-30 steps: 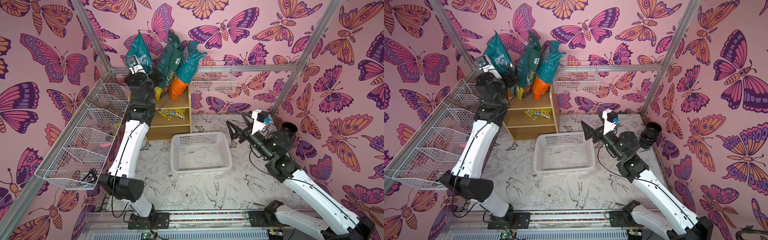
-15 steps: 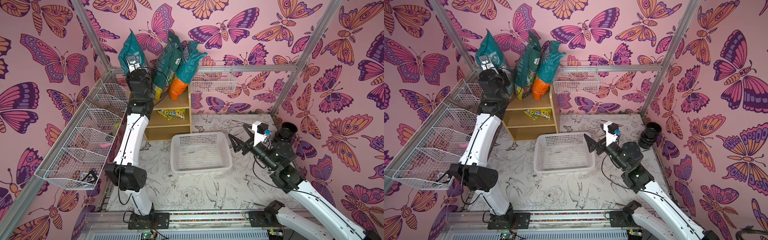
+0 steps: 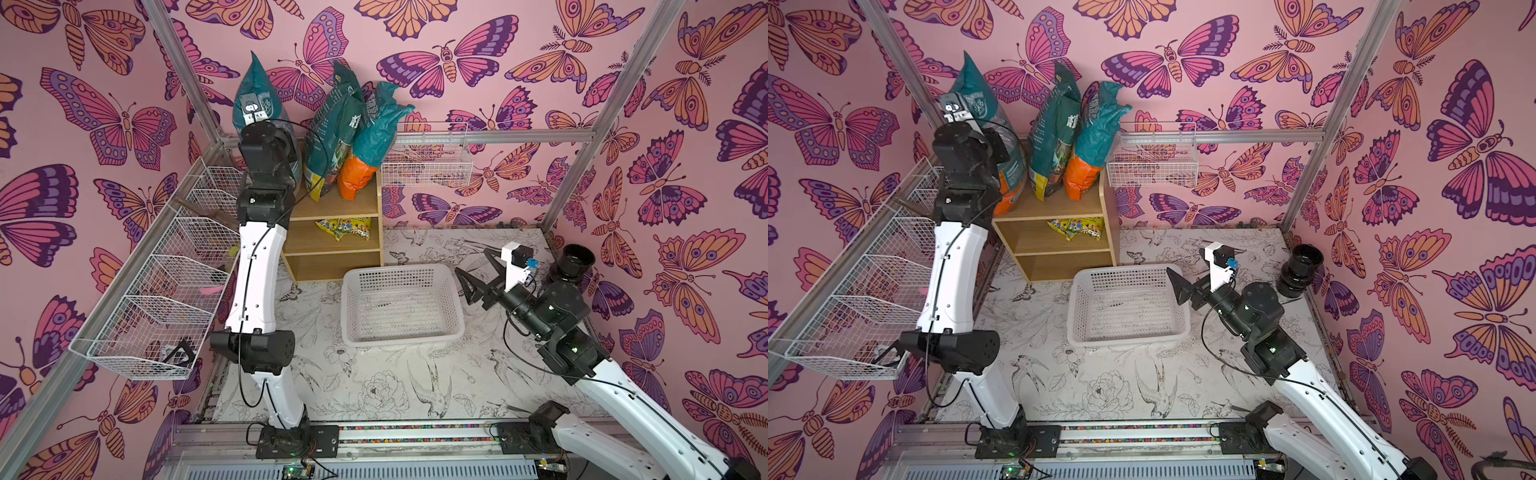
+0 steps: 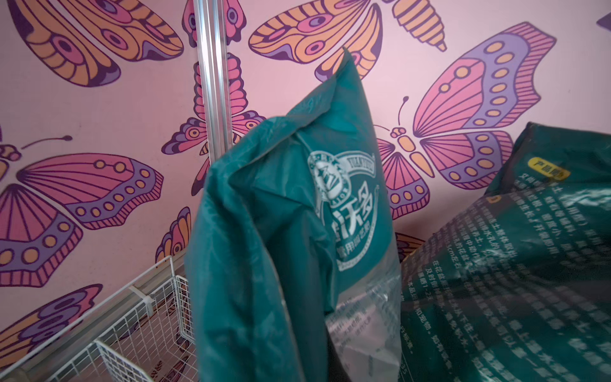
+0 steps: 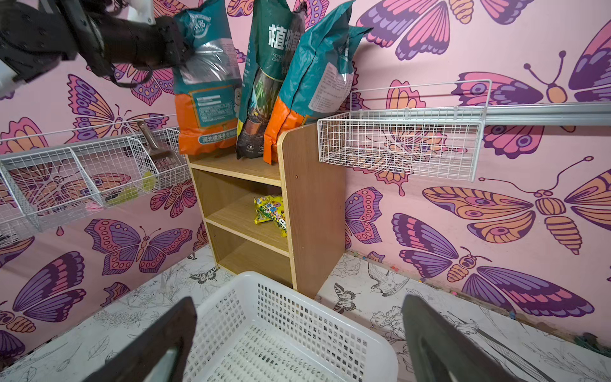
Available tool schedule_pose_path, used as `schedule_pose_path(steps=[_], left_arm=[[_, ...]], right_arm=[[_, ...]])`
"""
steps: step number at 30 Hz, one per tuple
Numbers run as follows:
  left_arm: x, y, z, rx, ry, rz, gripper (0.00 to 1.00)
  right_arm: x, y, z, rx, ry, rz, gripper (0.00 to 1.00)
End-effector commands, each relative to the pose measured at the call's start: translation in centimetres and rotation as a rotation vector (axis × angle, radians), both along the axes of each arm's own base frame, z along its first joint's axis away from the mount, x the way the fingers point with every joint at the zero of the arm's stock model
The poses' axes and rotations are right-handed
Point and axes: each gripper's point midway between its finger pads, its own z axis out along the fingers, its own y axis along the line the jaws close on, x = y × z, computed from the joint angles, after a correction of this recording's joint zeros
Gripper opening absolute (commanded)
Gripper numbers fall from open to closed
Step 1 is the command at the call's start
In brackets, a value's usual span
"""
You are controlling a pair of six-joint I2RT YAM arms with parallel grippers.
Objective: Take down the fertilizer bag from the shelf
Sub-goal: Pick up the fertilizer bag from the shelf, then place the fertilizer bag in the storage box.
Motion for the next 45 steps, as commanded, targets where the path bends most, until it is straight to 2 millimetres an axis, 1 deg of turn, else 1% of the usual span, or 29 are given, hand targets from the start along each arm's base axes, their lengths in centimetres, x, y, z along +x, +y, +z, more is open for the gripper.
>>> schedule_pose_path(steps=[1,3,6,8,10,11,14,17,18,20,23,26,29,30,33,36,38,41,43,45], left_arm=[[-9.3,1.4,10.8,0.002,-0.317,0.019,0.0],[-11.5,0.9,12.4,-0.011,-0.364,-0.016,0.0],[-14.4,-0.4,13.6,-0.018,-0.388,-0.055,0.0],[-15.9,-1.8,13.6,-0.03,-0.387,-0.098,0.0],[-17.4,-3.2,13.3,-0.059,-0.38,-0.144,0.0],[-17.7,-4.1,12.6,-0.083,-0.365,-0.168,0.0],[-19.7,-6.4,10.9,-0.156,-0.334,-0.238,0.0],[-20.9,-8.4,8.3,-0.231,-0.306,-0.267,0.0],[-22.2,-8.3,8.0,-0.252,-0.314,-0.25,0.0],[-22.9,-8.7,6.5,-0.276,-0.296,-0.188,0.0],[-23.0,-10.7,3.7,-0.272,-0.245,-0.159,0.0],[-22.2,-13.5,0.4,-0.256,-0.192,-0.14,0.0],[-21.1,-16.4,-2.7,-0.248,-0.133,-0.108,0.0],[-20.7,-18.1,-4.0,-0.24,-0.106,-0.111,0.0],[-20.4,-21.7,-6.8,-0.262,-0.091,-0.173,0.0],[-20.3,-24.3,-9.3,-0.295,-0.094,-0.222,0.0],[-19.6,-26.2,-11.3,-0.288,-0.098,-0.25,0.0],[-18.7,-28.1,-13.6,-0.271,-0.127,-0.227,0.0],[-18.1,-29.3,-14.5,-0.24,-0.144,-0.204,0.0],[-17.3,-30.8,-15.0,-0.185,-0.133,-0.177,0.0]], right_arm=[[-0.1,0.2,1.2,0.009,-0.036,0.012,0.99],[-0.1,0.4,1.3,0.011,-0.037,0.018,0.99],[-0.2,0.4,1.4,0.013,-0.036,0.024,0.99],[-0.3,0.3,1.5,0.017,-0.039,0.022,0.99],[-0.4,0.1,1.7,0.02,-0.041,0.013,0.99],[-0.4,-0.1,1.8,0.023,-0.041,0.003,0.99],[-0.2,-1.5,1.9,0.034,-0.031,-0.066,0.99],[-0.3,-3.4,1.8,0.035,-0.021,-0.152,0.99],[-0.5,-4.0,1.6,0.03,-0.02,-0.177,0.99],[-1.0,-5.3,1.4,0.027,-0.027,-0.22,0.99],[-1.9,-6.9,1.1,0.035,-0.033,-0.269,0.99],[-2.8,-8.2,0.6,0.044,-0.031,-0.296,0.99],[-3.5,-9.0,-0.5,0.054,-0.02,-0.312,0.99],[-3.7,-9.3,-0.8,0.061,-0.017,-0.318,0.99],[-3.9,-10.1,-1.8,0.062,0.001,-0.35,0.99],[-3.8,-11.3,-2.8,0.059,0.028,-0.407,0.99],[-3.6,-12.4,-3.5,0.059,0.041,-0.472,0.99],[-3.3,-15.4,-5.0,0.082,0.086,-0.64,0.99],[-3.3,-17.2,-6.0,0.089,0.104,-0.742,0.99],[-3.5,-18.1,-6.8,0.103,0.108,-0.789,0.99]])
